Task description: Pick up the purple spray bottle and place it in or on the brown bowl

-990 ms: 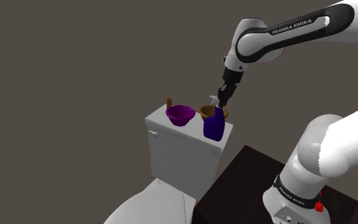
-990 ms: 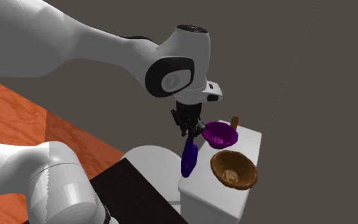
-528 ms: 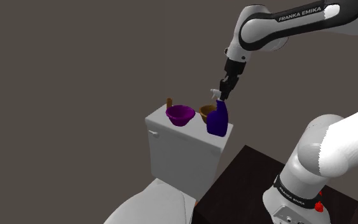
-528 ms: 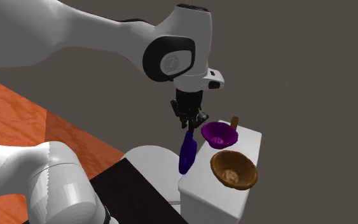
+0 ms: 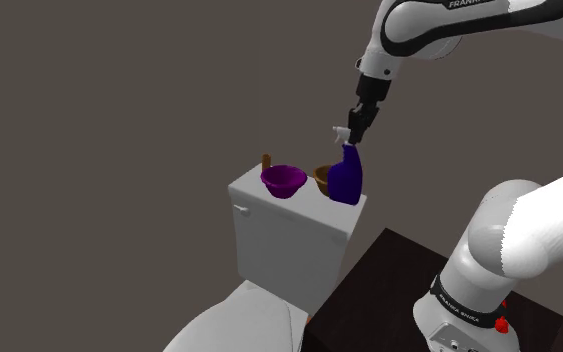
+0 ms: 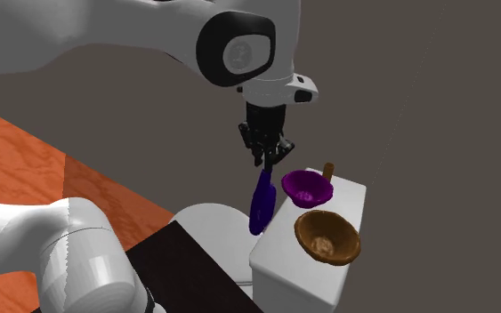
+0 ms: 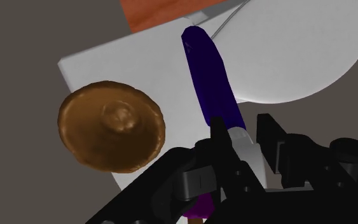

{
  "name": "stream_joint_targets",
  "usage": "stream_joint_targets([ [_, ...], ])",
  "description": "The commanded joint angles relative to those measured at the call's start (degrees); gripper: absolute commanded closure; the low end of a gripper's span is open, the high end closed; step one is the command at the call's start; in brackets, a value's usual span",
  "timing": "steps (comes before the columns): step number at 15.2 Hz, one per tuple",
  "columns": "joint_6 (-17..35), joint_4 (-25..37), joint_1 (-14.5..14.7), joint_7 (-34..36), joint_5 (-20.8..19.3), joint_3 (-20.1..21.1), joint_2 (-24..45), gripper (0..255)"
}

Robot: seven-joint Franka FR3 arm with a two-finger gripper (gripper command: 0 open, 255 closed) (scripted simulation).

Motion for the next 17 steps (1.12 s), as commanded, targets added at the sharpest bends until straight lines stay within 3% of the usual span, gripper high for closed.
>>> stream_joint_targets([
  [1, -1.7, 1.7, 0.0, 0.1, 0.0, 0.1, 0.0, 255],
  [14, -11.0, 12.2, 0.4, 0.6, 0.4, 0.5, 1.2, 255],
  [17, -13.0, 19.1, 0.1, -2.2, -0.1, -2.0, 6.1, 255],
])
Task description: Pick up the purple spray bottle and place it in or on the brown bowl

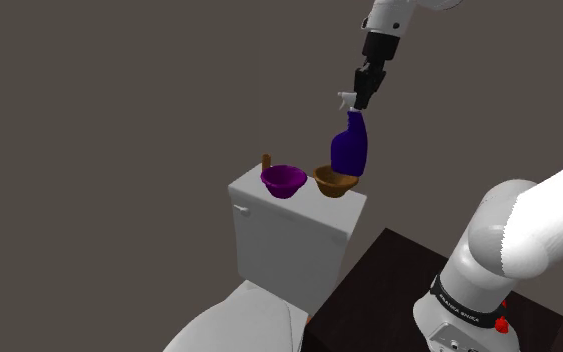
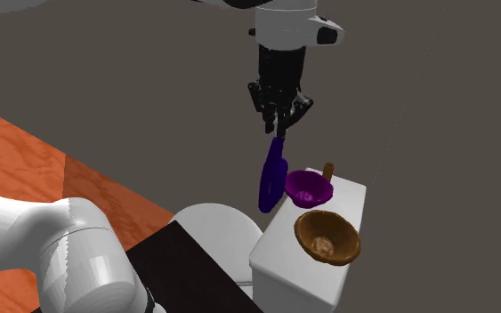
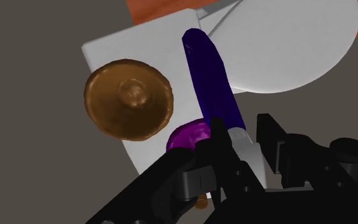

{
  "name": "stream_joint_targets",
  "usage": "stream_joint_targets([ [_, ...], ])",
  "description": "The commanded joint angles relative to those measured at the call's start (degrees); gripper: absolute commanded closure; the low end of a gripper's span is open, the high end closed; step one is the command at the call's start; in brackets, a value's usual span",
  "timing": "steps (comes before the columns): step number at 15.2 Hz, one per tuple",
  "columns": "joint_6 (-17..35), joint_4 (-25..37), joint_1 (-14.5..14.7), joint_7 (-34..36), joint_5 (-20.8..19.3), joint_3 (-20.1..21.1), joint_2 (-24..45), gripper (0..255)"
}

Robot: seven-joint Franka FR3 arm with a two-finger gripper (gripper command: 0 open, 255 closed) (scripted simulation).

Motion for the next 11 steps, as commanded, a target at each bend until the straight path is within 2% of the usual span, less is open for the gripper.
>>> stream_joint_targets([
  [1, -1.6, 4.9, -0.2, -2.0, -0.2, -1.7, 3.4, 255],
  [6, -5.8, 18.1, -0.3, -7.0, 0.3, -6.0, 12.6, 255],
  [11, -11.6, 34.0, -1.1, -12.6, 2.8, -10.6, 23.5, 255],
])
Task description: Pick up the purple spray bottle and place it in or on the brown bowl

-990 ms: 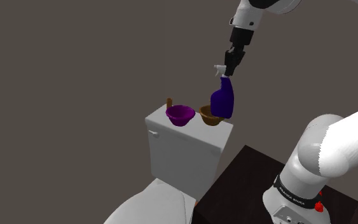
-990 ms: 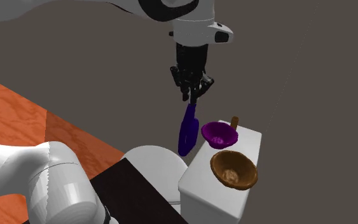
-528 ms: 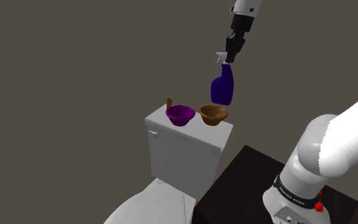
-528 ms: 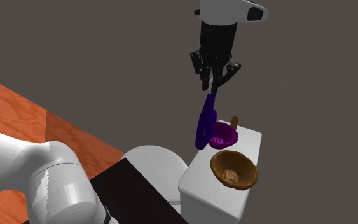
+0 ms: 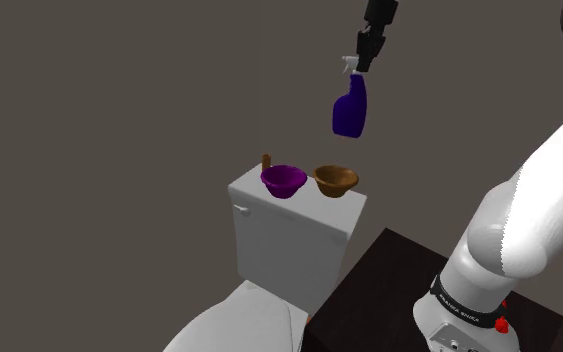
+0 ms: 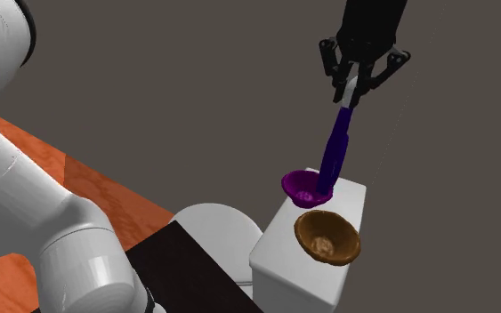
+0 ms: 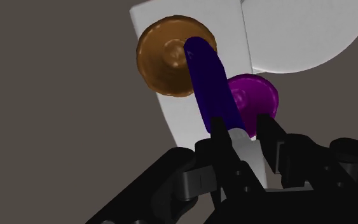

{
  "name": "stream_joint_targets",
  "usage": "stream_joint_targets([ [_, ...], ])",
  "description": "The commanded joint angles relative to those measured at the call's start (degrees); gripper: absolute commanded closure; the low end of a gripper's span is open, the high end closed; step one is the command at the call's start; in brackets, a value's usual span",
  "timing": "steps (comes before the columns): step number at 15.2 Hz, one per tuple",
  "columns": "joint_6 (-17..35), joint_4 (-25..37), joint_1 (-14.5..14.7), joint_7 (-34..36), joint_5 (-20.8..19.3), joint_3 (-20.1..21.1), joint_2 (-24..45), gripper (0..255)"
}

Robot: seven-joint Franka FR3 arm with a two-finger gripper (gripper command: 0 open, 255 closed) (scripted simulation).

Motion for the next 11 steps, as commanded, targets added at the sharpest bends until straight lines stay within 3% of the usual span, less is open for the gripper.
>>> stream_joint_targets([
  [1, -1.9, 6.1, -0.5, -2.4, 1.3, -1.9, 4.5, 255],
  [11, 6.5, -5.5, -0.6, -2.1, 0.1, -1.2, 1.1, 255],
])
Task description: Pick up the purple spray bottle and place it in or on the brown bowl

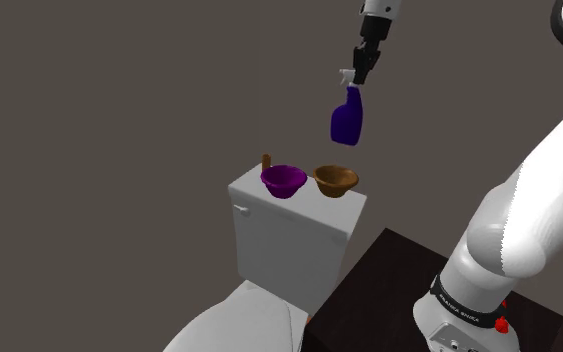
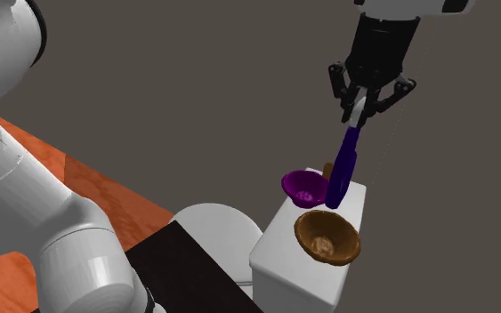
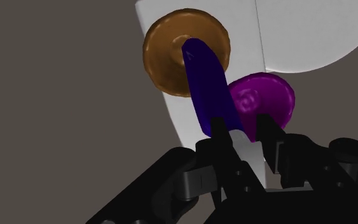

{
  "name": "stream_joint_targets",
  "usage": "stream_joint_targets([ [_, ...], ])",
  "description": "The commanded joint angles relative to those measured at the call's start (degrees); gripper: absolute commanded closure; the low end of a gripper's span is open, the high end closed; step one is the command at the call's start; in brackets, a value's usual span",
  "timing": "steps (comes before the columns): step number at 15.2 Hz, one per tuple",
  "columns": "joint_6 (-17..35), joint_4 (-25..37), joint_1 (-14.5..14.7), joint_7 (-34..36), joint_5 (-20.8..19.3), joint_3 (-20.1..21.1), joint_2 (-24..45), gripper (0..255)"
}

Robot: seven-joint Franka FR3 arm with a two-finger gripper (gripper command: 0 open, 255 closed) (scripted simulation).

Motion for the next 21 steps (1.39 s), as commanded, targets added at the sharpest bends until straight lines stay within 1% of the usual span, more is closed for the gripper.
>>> stream_joint_targets([
  [1, 1.6, -2.1, -0.1, -0.1, -0.2, 0.0, -0.5, 255],
  [11, 9.5, -11.5, -0.3, -0.3, -0.7, 0.1, -2.1, 255],
  [21, 17.2, -19.4, -0.4, -0.8, -0.8, -0.1, -2.4, 255],
])
